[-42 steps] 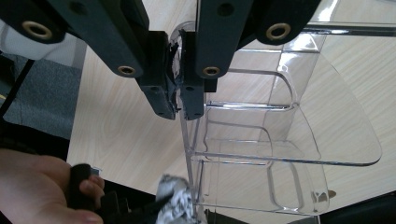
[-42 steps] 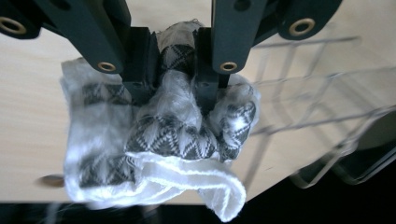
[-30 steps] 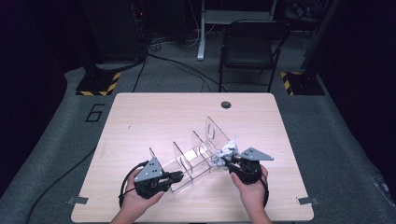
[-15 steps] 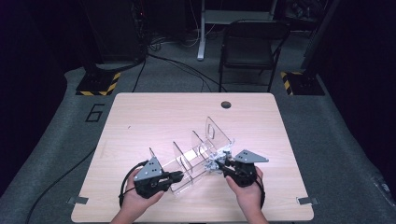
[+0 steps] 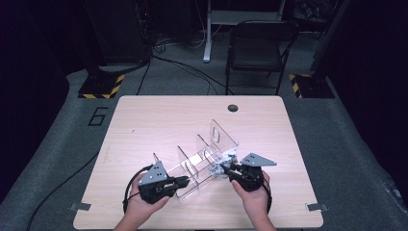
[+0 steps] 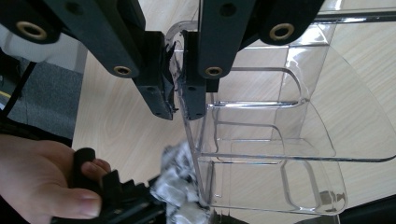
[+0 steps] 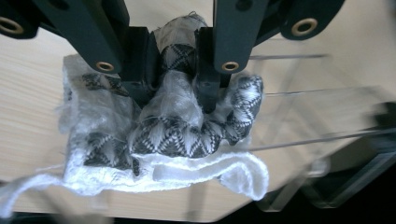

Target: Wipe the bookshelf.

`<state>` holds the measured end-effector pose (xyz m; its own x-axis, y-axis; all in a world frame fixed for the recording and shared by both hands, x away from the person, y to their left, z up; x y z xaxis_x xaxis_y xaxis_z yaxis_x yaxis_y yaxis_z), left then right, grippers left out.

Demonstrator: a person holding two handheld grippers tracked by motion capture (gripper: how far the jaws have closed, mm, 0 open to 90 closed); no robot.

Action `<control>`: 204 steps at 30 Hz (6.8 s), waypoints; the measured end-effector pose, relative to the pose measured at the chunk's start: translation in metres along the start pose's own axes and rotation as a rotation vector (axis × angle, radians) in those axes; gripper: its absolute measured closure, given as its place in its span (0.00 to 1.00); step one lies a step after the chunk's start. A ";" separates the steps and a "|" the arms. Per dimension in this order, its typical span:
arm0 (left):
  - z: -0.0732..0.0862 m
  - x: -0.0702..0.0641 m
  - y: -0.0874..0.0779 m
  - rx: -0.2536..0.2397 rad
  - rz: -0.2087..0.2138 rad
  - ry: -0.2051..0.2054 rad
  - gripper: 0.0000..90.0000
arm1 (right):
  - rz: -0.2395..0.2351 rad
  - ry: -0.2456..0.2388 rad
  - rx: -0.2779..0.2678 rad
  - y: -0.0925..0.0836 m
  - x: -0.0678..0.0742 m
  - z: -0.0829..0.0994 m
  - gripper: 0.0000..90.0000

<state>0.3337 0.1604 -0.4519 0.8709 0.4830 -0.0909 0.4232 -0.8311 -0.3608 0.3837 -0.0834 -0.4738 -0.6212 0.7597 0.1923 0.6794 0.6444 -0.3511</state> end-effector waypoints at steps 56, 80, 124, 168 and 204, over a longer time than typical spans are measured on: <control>0.001 0.000 0.000 -0.011 0.013 -0.003 0.92 | -0.040 0.103 0.044 0.005 -0.010 0.028 0.79; 0.002 0.000 0.000 -0.021 0.025 -0.006 0.91 | 0.064 0.171 0.152 0.027 -0.042 0.060 0.73; 0.002 0.000 0.000 -0.014 0.020 0.012 0.91 | 0.008 0.116 0.176 0.034 -0.022 0.053 0.72; 0.003 -0.001 0.001 -0.028 0.024 -0.005 0.90 | -0.075 0.041 0.150 0.043 0.012 0.039 0.73; 0.003 0.000 0.002 -0.025 0.014 0.007 0.89 | -0.031 0.028 0.165 0.046 0.006 0.039 0.73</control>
<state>0.3339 0.1595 -0.4549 0.8786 0.4691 -0.0898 0.4167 -0.8448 -0.3358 0.3961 -0.0524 -0.5247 -0.6282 0.7431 0.2304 0.5849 0.6464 -0.4900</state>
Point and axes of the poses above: each handheld gripper's, and its own axes: y roughly forward along the jaws, z roughly out of its underside, x roughly to its left, the point moved 5 cm from there along y, roughly forward along the jaws, and after that the axes turned 6 degrees about -x, right-handed, at the moved point
